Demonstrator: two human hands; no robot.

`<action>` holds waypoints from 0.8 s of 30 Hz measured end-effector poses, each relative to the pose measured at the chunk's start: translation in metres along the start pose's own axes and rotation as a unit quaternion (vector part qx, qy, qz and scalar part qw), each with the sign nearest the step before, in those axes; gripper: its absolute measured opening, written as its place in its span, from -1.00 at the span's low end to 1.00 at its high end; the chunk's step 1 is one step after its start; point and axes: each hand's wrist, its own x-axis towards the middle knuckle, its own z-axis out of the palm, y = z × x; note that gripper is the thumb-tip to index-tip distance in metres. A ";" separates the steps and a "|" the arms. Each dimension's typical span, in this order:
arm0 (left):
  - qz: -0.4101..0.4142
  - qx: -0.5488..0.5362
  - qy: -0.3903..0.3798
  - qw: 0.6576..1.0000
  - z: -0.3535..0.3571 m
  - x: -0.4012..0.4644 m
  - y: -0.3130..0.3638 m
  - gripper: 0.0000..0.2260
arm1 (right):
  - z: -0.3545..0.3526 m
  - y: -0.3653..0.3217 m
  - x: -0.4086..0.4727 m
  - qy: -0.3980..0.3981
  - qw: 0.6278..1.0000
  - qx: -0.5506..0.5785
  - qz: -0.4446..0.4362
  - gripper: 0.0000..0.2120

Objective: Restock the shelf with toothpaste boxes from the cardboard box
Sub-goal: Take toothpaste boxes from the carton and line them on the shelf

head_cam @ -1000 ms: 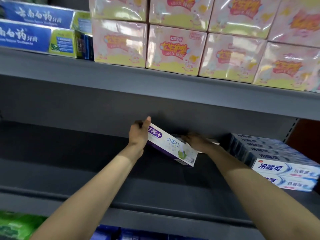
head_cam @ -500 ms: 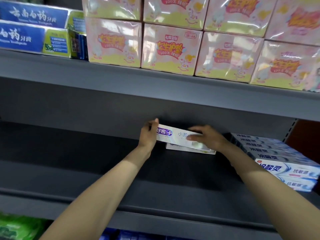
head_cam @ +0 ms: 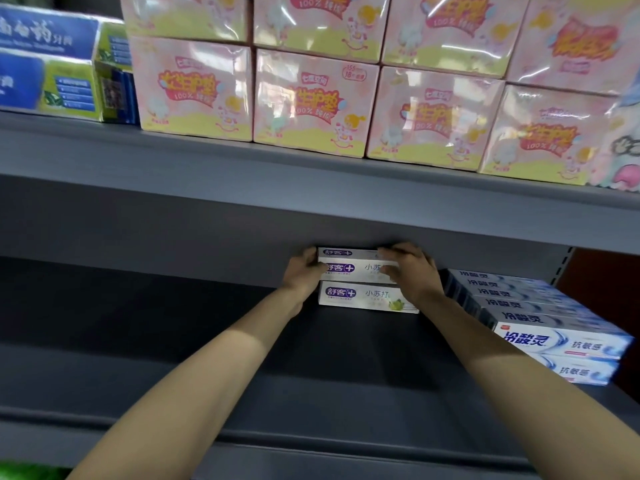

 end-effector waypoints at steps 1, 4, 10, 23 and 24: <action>-0.001 0.001 -0.003 1.000 -0.001 0.001 -0.002 -0.70 | 0.003 0.000 -0.001 -0.002 1.000 0.001 0.000 -0.58; 0.001 0.008 -0.027 1.000 -0.003 0.001 -0.007 -0.66 | 0.010 -0.001 -0.004 0.012 1.000 -0.003 -0.002 -0.61; -0.004 0.036 -0.058 0.998 -0.005 0.004 -0.008 -0.61 | 0.010 -0.010 -0.005 0.030 0.999 -0.034 0.001 -0.62; -0.034 0.075 -0.078 0.994 -0.004 0.007 -0.007 -0.46 | 0.026 -0.030 -0.015 0.016 0.996 -0.087 -0.005 -0.48; -0.036 0.087 -0.082 0.992 -0.006 0.008 -0.007 -0.46 | 0.026 -0.032 -0.016 0.012 0.996 -0.093 -0.003 -0.46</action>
